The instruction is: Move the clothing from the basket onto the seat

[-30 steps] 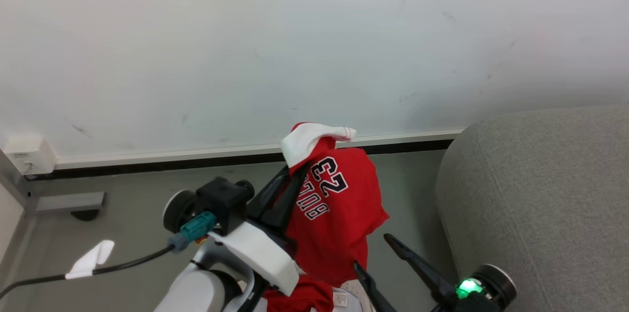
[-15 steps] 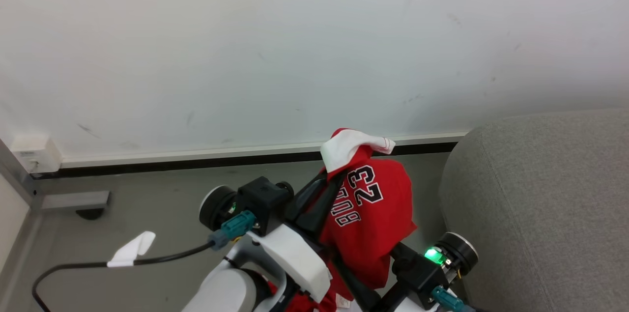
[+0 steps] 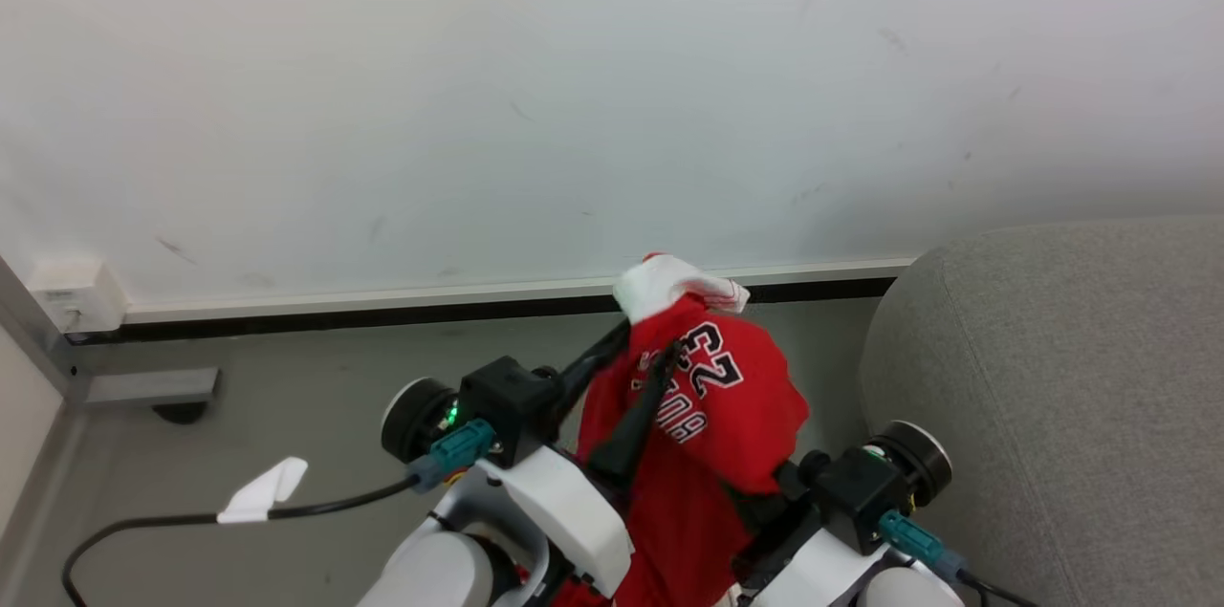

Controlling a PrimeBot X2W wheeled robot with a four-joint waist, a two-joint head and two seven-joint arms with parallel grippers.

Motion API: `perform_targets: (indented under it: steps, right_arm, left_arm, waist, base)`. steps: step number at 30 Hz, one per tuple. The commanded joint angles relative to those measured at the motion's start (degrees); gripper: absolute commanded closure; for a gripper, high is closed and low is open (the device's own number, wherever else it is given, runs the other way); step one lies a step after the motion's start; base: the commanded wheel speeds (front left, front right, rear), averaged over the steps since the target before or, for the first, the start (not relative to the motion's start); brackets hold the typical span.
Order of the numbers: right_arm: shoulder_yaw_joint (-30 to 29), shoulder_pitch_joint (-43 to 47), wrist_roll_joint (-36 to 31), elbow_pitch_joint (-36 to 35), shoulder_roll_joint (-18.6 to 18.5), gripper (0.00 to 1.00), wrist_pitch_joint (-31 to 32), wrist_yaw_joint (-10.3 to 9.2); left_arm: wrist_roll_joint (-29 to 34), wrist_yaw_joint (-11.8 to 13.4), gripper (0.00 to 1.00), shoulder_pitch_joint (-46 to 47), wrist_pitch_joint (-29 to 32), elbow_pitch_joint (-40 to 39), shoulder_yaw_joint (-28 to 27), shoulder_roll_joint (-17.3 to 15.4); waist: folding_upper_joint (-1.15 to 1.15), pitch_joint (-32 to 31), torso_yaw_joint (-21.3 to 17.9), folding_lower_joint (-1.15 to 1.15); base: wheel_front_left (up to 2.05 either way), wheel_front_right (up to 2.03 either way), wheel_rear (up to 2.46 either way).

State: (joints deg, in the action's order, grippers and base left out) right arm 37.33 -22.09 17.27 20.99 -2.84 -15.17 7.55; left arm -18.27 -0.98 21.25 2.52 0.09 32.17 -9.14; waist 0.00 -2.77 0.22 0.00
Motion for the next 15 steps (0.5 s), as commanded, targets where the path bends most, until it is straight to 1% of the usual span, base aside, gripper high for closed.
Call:
perform_targets:
  steps: [1, 7, 15]
  right_arm:
    - [-0.66, 0.51, 0.1, -0.38, -0.1, 1.0, 0.02, -0.12]
    - [-4.1, 1.29, -1.01, -2.05, -0.08, 1.0, 0.01, -0.12]
    - [-8.93, 0.73, -3.55, -3.84, -0.07, 1.0, 0.01, -0.12]
  left_arm:
    - [-0.14, 0.01, 0.0, -0.59, -0.13, 0.45, -0.04, -0.52]
    - [0.06, -0.33, 0.0, -1.83, -0.36, 1.39, 0.44, -1.99]
    - [-0.36, -0.05, 0.0, -2.96, -0.81, 1.85, 0.82, -2.53]
  waist:
    - [0.0, 0.09, -0.22, 0.0]
    - [0.0, 0.23, -1.06, 0.0]
    - [0.0, 0.37, -2.41, 0.0]
  base:
    - [0.0, 0.0, 0.0]
    - [0.0, 0.0, 0.0]
    - [0.0, 0.0, 0.0]
